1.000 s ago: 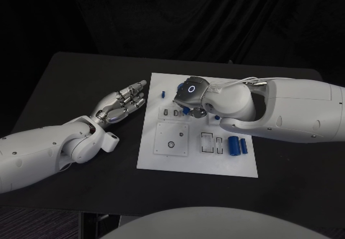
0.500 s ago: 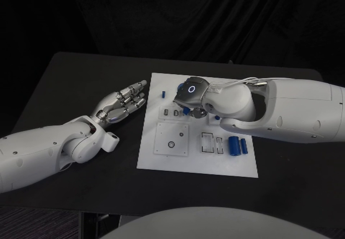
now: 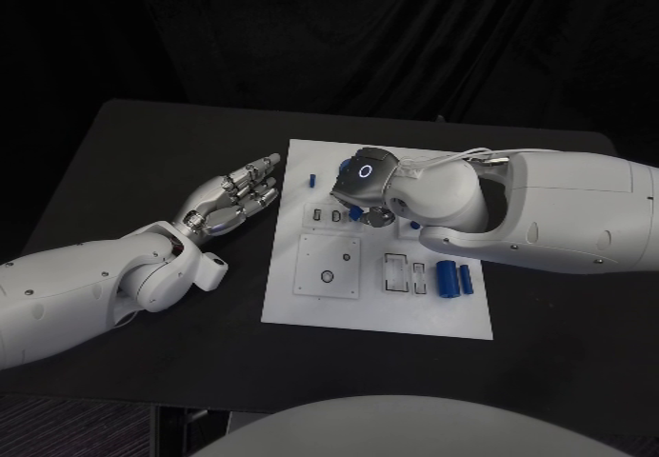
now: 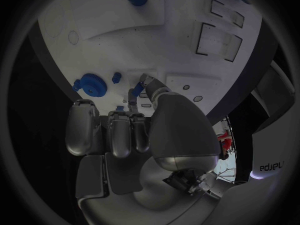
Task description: Assemble the parts on the task board
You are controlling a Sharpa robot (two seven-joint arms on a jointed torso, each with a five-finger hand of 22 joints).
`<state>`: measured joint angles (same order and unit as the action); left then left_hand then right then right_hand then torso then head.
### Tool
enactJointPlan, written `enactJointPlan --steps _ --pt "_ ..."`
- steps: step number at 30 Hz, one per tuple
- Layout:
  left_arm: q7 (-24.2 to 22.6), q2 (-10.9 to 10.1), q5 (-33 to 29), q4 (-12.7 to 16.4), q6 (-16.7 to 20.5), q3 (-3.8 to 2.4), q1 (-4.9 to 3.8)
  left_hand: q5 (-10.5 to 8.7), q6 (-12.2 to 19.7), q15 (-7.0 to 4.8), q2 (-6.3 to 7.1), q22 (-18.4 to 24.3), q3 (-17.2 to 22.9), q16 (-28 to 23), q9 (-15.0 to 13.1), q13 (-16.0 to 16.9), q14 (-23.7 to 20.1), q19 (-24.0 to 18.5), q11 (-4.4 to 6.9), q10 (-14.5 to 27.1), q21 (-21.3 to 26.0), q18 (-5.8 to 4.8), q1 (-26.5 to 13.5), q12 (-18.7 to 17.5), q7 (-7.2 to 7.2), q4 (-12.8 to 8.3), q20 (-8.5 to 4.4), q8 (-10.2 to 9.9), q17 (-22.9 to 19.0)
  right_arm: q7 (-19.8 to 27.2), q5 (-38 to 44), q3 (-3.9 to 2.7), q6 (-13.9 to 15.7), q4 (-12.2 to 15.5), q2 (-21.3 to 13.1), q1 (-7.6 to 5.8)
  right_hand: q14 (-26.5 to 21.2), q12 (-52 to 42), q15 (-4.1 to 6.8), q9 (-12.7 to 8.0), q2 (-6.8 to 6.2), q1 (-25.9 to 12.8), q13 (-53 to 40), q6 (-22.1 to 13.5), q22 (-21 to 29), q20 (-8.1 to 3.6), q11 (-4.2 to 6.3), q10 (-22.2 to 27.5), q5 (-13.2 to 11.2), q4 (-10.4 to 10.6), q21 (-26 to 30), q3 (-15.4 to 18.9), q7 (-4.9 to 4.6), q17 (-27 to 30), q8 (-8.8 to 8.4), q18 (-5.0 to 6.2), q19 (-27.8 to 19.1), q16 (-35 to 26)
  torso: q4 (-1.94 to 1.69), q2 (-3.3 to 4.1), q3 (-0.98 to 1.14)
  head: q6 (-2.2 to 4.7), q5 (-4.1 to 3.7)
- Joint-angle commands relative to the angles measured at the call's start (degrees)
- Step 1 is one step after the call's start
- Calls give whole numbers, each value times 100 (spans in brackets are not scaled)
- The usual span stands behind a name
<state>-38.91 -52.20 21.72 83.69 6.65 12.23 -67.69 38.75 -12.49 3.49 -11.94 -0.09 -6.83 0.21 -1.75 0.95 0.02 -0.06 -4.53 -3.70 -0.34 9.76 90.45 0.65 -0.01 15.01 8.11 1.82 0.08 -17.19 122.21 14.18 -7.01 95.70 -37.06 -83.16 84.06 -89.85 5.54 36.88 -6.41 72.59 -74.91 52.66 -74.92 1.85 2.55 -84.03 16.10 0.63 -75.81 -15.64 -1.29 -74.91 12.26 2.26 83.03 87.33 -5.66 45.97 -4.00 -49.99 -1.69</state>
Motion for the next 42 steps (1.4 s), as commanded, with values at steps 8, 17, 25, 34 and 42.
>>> enactJointPlan --steps 8,17,25,34,42 --pt "-693 13 -13 -6 -74 -4 13 -37 8 27 43 9 21 -21 6 0 -2 6 -30 6 34 -91 -18 16 -44 0 45 -9 -8 -30 33 -1 -34 15 -1 17 443 -15 -23 43 -78 -55 -1509 -48 -1074 0 -26 -597 9 56 34 68 3 -1206 -41 102 -41 -27 1 0 0 -1 14" --pt "-690 16 -13 -9 -82 -4 15 -40 6 31 44 9 31 -21 6 0 -2 6 -29 7 34 -91 -17 16 -59 -7 50 -9 -8 -34 33 -1 -4 14 2 17 445 -15 -24 100 -99 -118 -1509 -23 -1075 5 -24 -597 11 120 35 109 7 -1209 -24 101 -39 -25 0 -1 0 -1 11" --pt "-685 7 -13 -6 -82 -4 16 -44 1 33 44 9 41 -21 5 -1 -2 6 -25 9 34 -90 -18 15 -83 -12 54 -7 -8 -21 33 -1 22 16 4 17 439 -15 -23 128 -148 -196 -1509 -146 -1071 8 -22 -597 18 224 57 163 23 -1198 -105 105 -46 -37 8 -3 1 -1 28" --pt "-680 4 -13 -6 -82 -4 16 -44 1 33 44 9 41 -21 5 -1 -2 6 -25 9 34 -90 -18 15 -83 -12 54 -7 -8 -20 33 -1 42 14 21 17 436 -15 -24 126 -140 -221 -1509 -170 -1065 9 -21 -597 20 267 78 167 18 -1193 -135 109 -55 -43 2 -1 0 -1 13" --pt "-675 1 -13 -9 -80 -4 16 -44 1 33 44 9 41 -21 5 -1 -2 6 -25 9 34 -90 -18 15 -83 -12 54 -7 -8 -21 33 -1 31 7 35 17 434 -15 -25 105 -132 -211 -1509 -213 -1065 10 -20 -597 24 289 82 154 18 -1190 -188 110 -56 -47 2 1 -1 -1 15"
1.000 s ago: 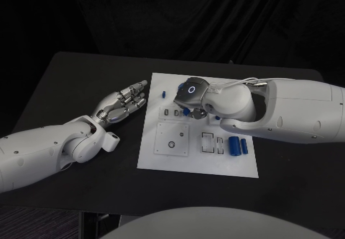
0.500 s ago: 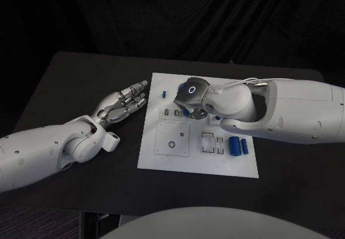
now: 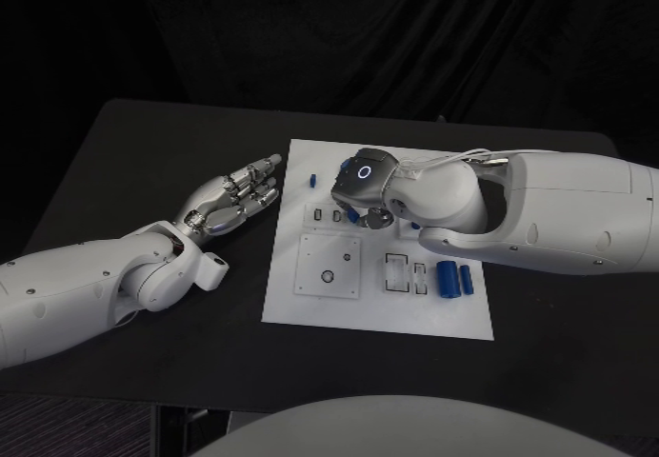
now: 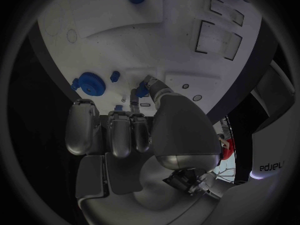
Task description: Assemble the parts on the task board
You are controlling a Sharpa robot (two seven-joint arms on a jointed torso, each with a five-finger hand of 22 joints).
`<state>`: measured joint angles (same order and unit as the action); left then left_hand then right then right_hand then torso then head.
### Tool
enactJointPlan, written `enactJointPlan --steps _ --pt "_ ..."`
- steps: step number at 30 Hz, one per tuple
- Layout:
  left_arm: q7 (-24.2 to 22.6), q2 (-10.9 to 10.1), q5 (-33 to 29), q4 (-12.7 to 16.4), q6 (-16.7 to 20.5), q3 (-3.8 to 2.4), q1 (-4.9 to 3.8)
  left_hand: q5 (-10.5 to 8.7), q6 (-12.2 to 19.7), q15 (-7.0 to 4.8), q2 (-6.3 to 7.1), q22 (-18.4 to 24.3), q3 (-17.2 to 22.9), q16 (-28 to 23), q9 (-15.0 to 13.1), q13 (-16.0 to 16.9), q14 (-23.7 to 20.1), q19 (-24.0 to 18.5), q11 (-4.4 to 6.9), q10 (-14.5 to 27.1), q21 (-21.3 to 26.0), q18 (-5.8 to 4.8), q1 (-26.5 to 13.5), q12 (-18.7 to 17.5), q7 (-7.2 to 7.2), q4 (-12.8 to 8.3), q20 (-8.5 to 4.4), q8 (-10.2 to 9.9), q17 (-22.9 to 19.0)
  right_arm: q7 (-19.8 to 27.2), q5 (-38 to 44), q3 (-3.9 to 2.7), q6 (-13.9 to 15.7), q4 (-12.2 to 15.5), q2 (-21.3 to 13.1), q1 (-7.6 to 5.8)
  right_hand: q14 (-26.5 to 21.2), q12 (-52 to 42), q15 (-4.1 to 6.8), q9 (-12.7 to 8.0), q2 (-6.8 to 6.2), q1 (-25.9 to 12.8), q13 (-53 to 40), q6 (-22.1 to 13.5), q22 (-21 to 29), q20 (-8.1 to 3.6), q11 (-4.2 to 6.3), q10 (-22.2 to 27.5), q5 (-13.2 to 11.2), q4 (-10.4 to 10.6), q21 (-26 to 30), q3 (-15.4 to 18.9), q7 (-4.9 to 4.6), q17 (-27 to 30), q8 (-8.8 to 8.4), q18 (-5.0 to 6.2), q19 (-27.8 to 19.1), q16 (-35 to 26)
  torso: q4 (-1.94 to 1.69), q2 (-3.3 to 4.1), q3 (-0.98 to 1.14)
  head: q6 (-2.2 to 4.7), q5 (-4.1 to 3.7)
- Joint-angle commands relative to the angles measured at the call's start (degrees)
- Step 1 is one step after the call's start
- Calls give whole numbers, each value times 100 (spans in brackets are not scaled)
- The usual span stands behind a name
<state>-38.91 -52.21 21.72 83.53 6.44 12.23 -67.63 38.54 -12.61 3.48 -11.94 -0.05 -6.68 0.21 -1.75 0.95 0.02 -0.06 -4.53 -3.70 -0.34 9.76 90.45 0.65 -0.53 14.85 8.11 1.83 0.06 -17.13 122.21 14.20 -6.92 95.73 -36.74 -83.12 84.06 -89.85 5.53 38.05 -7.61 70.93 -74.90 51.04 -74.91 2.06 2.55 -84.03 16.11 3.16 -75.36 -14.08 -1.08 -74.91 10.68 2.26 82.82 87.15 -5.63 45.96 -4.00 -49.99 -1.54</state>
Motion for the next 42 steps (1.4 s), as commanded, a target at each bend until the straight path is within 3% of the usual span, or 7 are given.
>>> enactJointPlan --steps 1,5,7,12,18,24,42 --pt "-675 2 -13 8 -59 -4 11 -22 13 34 44 5 26 -21 5 -1 -2 6 -25 9 34 -90 -18 15 -31 3 54 -7 -6 -31 34 -2 13 2 4 13 433 -15 -25 -24 -16 -42 -1510 -72 -1065 -10 -20 -597 23 43 42 -6 -7 -1187 -55 111 -37 -32 0 4 -1 -1 0" --pt "-672 2 -13 7 -60 -4 11 -22 13 34 44 5 26 -21 5 -1 -2 6 -25 9 34 -90 -18 15 -31 3 54 -7 -6 -39 34 -2 -25 -6 4 13 421 -15 -27 -90 -42 -36 -1510 -150 -1055 -10 -26 -597 22 77 81 -12 -15 -1167 -164 118 -54 -54 3 4 -2 -1 3" --pt "-671 2 -13 6 -60 -4 11 -22 13 34 44 5 26 -21 5 -1 -2 6 -25 9 34 -90 -18 15 -31 3 54 -7 -6 -49 34 -2 -42 -7 4 13 405 -15 -30 -220 -82 -26 -1510 -326 -1042 -10 -35 -597 22 126 137 -16 -11 -1140 -354 128 -80 -84 3 5 -2 -1 1" --pt "-671 4 -13 3 -61 -4 11 -22 13 34 44 5 26 -21 5 -1 -2 6 -25 9 34 -90 -18 15 -31 3 54 -7 -6 -73 34 -2 -72 -10 5 13 398 -15 -32 -393 -122 -16 -1510 -523 -1039 -13 -40 -597 20 192 159 2 -14 -1129 -565 131 -85 -99 -2 4 0 -1 -7" --pt "-667 3 -13 0 -62 -4 11 -30 8 36 48 5 41 -21 4 -1 -2 6 -23 10 34 -88 -22 16 -56 -4 59 -6 -6 -85 34 -2 -71 -13 -4 13 391 -15 -32 -566 -144 -4 -1510 -735 -1035 -17 -46 -597 19 249 183 34 -33 -1119 -708 134 -89 -113 2 4 2 -1 0" --pt "-666 0 -13 0 -62 -4 12 -30 8 36 48 5 41 -21 4 -1 -2 6 -23 10 34 -88 -22 16 -56 -4 59 -6 -6 -15 33 -2 5 -19 -27 13 390 -15 -32 -600 -132 -7 -1510 -764 -1032 -18 -47 -597 20 267 196 35 -30 -1116 -709 136 -94 -116 0 3 3 -1 6" --pt "-659 -10 -13 4 -59 -4 13 -30 8 36 48 5 41 -21 4 -1 -2 6 -23 10 34 -88 -22 16 -56 -4 59 -6 -6 221 -253 -3 160 -29 -91 22 418 -15 -19 -626 -3 155 -1510 -131 -1054 -35 -34 -597 19 129 136 -107 -8 -1168 -460 122 -51 -67 2 -3 3 -1 9"
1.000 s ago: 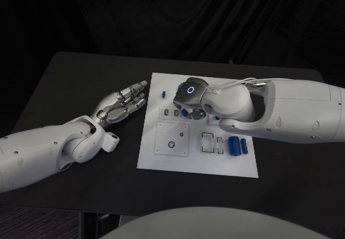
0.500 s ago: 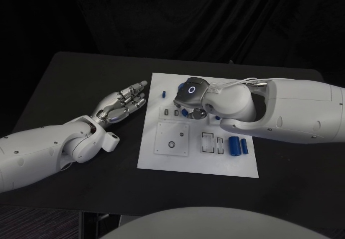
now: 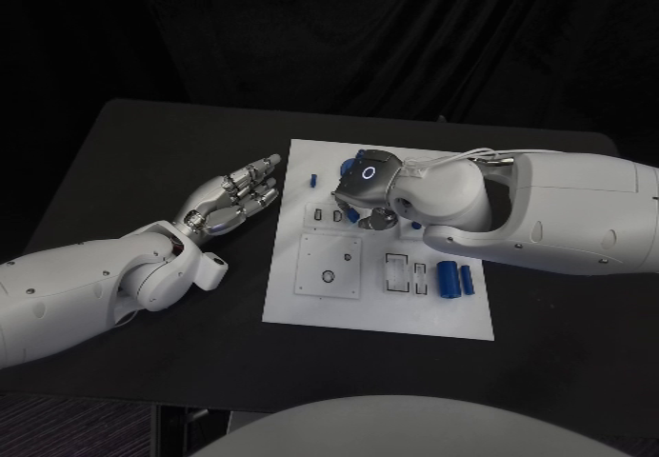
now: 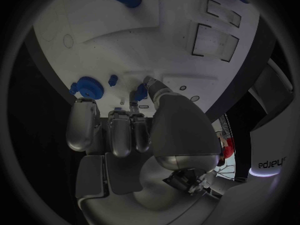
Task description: Assemble the parts on the task board
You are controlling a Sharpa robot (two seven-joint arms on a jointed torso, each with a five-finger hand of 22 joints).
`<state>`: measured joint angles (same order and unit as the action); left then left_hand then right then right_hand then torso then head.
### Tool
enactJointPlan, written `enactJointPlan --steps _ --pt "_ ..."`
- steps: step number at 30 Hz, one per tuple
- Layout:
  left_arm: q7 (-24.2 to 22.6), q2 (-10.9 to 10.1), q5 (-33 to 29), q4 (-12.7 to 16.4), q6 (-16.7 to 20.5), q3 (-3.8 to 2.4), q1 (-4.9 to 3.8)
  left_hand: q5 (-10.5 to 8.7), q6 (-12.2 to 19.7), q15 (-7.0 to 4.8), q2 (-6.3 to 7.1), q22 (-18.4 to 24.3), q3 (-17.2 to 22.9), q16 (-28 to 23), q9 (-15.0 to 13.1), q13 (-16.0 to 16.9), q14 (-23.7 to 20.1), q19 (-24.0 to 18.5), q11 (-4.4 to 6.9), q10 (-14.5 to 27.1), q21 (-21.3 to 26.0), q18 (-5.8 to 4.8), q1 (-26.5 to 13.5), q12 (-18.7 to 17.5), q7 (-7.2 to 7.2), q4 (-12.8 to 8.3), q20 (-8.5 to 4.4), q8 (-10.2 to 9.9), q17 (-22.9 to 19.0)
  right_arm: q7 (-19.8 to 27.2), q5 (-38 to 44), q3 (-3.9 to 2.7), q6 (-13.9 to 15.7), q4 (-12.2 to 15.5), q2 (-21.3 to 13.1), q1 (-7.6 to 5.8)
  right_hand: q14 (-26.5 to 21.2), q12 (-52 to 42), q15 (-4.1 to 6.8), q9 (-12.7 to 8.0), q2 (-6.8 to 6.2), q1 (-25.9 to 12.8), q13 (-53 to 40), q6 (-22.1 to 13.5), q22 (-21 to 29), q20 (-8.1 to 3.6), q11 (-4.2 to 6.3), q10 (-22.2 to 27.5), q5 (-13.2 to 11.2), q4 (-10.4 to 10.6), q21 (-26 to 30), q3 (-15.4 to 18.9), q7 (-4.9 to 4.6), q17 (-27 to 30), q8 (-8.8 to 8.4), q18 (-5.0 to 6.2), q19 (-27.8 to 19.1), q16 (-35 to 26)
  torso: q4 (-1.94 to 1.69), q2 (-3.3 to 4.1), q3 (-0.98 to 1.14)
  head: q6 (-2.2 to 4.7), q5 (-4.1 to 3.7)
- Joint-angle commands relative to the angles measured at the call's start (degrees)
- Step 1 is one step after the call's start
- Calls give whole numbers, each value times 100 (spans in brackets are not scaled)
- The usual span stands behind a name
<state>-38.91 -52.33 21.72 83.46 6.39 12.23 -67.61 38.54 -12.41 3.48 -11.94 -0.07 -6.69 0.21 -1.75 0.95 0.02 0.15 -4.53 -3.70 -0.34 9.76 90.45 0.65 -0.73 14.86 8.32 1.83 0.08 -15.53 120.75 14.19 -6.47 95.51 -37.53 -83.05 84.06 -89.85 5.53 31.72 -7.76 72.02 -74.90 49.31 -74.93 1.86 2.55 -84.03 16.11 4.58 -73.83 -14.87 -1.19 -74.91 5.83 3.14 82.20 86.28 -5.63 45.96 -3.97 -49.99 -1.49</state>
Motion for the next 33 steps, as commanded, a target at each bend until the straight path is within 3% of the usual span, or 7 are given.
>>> enactJointPlan --steps 1,6,10,13,20,26,33 --pt "-658 3 -13 9 -54 -4 11 -30 -12 36 48 7 41 -21 4 -1 -2 -15 -23 10 34 -88 -22 16 -36 -5 38 -6 -8 72 -113 -3 136 -6 -13 16 419 -15 -18 7 15 53 -1510 48 -1051 -15 -34 -597 20 -20 -13 -33 5 -1171 26 34 9 23 1 -2 -1 -1 4" --pt "-646 10 -13 0 -54 -4 11 -34 -11 35 50 7 51 -21 4 -1 -2 -15 -22 10 34 -86 -28 16 -45 -7 39 -6 -8 107 -126 -3 234 -6 -16 18 424 -15 -18 2 21 73 -1510 44 -1052 -16 -33 -597 21 -46 -16 -50 11 -1181 18 33 11 32 1 0 0 -1 13" --pt "-640 11 -13 -1 -51 -4 11 -37 -12 35 50 7 52 -21 4 0 -2 -15 -22 8 34 -86 -30 16 -46 -6 39 -6 -8 115 -130 -3 288 -23 -18 19 419 -15 -17 -61 22 55 -1510 -117 -1051 -23 -34 -597 17 -105 -11 -83 8 -1175 -101 34 9 25 -1 -2 -3 -1 15" --pt "-636 10 -13 -1 -49 -4 12 -37 -12 35 50 7 52 -21 4 0 -2 -15 -22 8 34 -86 -30 16 -46 -6 39 -6 -8 113 -131 -3 330 -50 -24 23 417 -15 -16 -157 23 14 -1510 -330 -1050 -27 -37 -597 15 -141 -6 -99 -3 -1173 -217 34 8 21 -2 -1 -2 -1 13" --pt "-630 5 -13 1 -47 -4 12 -37 -12 35 50 7 52 -21 4 0 -2 -15 -22 8 34 -86 -30 16 -46 -6 39 -6 -8 148 -132 -3 530 -129 -63 39 400 -15 -18 -516 47 -98 -1510 -1029 -1037 -36 -43 -597 15 -206 45 -92 -3 -1151 -235 44 -16 -9 -5 0 -4 -1 11" --pt "-630 -6 -13 7 -48 -4 12 -37 -12 35 50 7 52 -21 4 0 -2 -15 -22 8 34 -86 -30 16 -46 -6 39 -6 -8 353 -396 -3 988 -188 -162 59 445 -15 -30 -572 56 -184 -1510 -1071 -1058 -29 -51 -597 12 -155 -21 -59 -21 -1235 -210 27 12 80 -2 -1 -3 -1 29" --pt "-631 -42 -13 18 -46 -4 14 -46 -11 36 51 7 57 -21 4 0 -2 -15 -25 8 34 -85 -38 16 -49 -4 39 -6 -8 854 -1698 -3 1263 -294 -327 70 512 -15 -44 -611 32 -291 -1510 -984 -1083 -36 -79 -597 14 -59 -111 5 -114 -1363 -165 10 49 215 4 -1 -1 -1 72"
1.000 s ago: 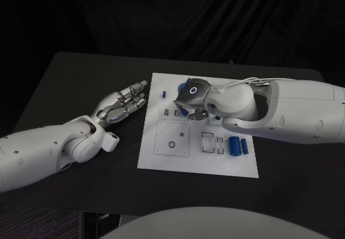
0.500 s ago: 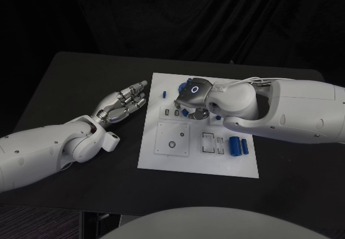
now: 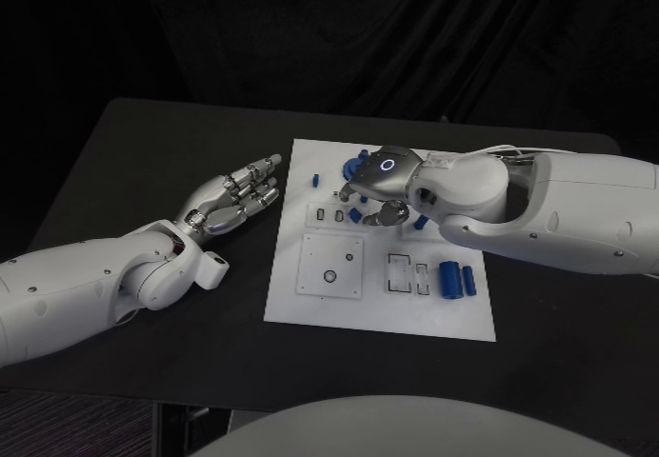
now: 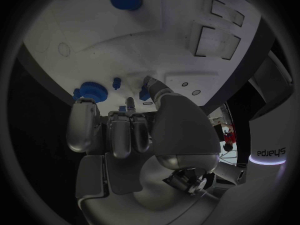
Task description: Assemble the parts on the task board
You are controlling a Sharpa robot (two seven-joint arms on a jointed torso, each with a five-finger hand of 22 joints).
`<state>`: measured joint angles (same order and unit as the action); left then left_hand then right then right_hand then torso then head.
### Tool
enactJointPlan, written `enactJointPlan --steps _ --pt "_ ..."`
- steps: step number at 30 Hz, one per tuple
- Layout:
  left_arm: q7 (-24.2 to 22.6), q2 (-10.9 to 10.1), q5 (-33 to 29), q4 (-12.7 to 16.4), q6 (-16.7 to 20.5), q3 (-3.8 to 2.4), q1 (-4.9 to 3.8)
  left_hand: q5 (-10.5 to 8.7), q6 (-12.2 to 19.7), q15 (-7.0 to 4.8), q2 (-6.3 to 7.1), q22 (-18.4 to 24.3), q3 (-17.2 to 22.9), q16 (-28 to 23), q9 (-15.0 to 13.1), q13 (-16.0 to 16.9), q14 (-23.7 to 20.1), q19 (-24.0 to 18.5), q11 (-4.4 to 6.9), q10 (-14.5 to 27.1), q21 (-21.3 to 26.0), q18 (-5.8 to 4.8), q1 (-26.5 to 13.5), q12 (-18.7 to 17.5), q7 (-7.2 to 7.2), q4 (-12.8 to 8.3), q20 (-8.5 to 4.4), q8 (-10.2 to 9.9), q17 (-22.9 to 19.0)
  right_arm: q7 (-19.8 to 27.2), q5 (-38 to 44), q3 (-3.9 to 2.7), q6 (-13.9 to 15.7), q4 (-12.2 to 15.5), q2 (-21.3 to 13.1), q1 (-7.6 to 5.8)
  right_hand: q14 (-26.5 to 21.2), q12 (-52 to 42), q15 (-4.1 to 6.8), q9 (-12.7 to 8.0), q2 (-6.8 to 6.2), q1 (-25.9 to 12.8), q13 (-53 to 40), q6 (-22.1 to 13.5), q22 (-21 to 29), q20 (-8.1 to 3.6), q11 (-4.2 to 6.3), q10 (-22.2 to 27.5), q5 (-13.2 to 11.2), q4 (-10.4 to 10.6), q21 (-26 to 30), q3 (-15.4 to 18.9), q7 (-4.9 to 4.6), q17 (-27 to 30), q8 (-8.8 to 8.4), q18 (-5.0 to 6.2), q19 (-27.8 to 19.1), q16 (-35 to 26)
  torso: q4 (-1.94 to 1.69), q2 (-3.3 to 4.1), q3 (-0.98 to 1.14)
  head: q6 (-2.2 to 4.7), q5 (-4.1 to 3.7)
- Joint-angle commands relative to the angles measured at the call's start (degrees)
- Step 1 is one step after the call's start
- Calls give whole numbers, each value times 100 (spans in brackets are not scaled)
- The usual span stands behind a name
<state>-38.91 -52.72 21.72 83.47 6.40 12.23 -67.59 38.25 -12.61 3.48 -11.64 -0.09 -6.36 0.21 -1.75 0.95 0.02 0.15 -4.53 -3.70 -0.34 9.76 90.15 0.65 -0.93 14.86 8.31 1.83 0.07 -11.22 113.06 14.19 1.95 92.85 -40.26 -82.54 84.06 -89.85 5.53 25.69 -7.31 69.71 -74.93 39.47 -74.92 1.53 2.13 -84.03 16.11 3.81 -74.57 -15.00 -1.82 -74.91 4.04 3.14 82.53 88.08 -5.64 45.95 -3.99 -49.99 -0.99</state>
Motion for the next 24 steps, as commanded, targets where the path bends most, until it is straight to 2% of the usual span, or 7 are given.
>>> enactJointPlan --steps 1,4,8,11,17,21,24 --pt "-632 -10 -13 19 -45 -4 11 -17 10 36 21 9 25 -21 4 0 -2 -15 -25 8 34 -85 -8 16 -28 -4 39 -6 -7 511 -1069 -2 470 -40 -89 20 517 -15 -57 -15 -20 -79 -1507 4 -1087 3 -43 -597 14 41 -45 30 -66 -1373 16 7 19 46 5 -1 2 -1 29" --pt "-632 -25 -13 24 -44 -3 12 -17 10 36 21 9 25 -21 4 0 -2 -15 -25 8 34 -85 -8 16 -28 -4 39 -6 -7 686 -1304 -2 616 -54 -182 23 536 -15 -77 -24 -27 -102 -1507 46 -1099 19 -56 -597 17 93 -90 51 -79 -1407 36 -3 38 83 2 -3 1 -1 47" --pt "-633 -35 -13 27 -45 -3 14 -17 10 36 21 9 25 -21 4 0 -2 -15 -25 8 34 -85 -8 16 -28 -4 39 -6 -7 866 -1462 -2 835 -59 -300 30 556 -15 -101 -23 -29 -111 -1507 116 -1121 38 -66 -597 20 171 -174 69 -98 -1444 70 -19 75 122 4 1 10 -1 42" --pt "-634 -34 -13 29 -49 -3 16 -17 10 36 21 9 25 -21 4 0 -2 -15 -25 8 34 -85 -8 16 -28 -4 39 -6 -7 977 -1505 -1 962 -59 -358 33 578 -15 -112 -7 -12 -64 -1507 191 -1139 51 -68 -597 21 202 -243 55 -100 -1481 111 -32 107 162 -9 4 10 -1 24" --pt "-638 -33 -13 31 -50 -3 19 -16 5 36 24 9 28 -21 3 0 -2 -15 -26 7 34 -85 -18 17 -30 -1 39 -5 -7 1105 -1537 -1 1136 -52 -438 44 594 -15 -114 14 22 73 -1507 248 -1167 59 -63 -597 21 194 -352 5 -96 -1509 144 -52 159 192 -3 6 8 -1 37" --pt "-637 -36 -13 29 -50 -3 21 -16 5 36 24 9 28 -21 3 0 -2 -15 -26 7 34 -85 -18 17 -30 -1 39 -5 -7 1098 -1545 -1 1149 -76 -461 50 594 -15 -116 10 39 179 -1507 207 -1166 63 -63 -597 20 157 -359 -34 -97 -1509 122 -51 158 192 11 7 9 -1 47" --pt "-635 -34 -13 28 -52 -3 22 -16 5 36 24 9 28 -21 3 0 -2 -15 -26 7 34 -85 -18 17 -30 -1 39 -5 -7 1077 -1548 -1 1129 -102 -463 54 591 -15 -119 -98 51 291 -1507 -83 -1147 68 -57 -597 17 120 -307 -71 -79 -1504 -27 -36 119 187 2 7 5 -1 31"
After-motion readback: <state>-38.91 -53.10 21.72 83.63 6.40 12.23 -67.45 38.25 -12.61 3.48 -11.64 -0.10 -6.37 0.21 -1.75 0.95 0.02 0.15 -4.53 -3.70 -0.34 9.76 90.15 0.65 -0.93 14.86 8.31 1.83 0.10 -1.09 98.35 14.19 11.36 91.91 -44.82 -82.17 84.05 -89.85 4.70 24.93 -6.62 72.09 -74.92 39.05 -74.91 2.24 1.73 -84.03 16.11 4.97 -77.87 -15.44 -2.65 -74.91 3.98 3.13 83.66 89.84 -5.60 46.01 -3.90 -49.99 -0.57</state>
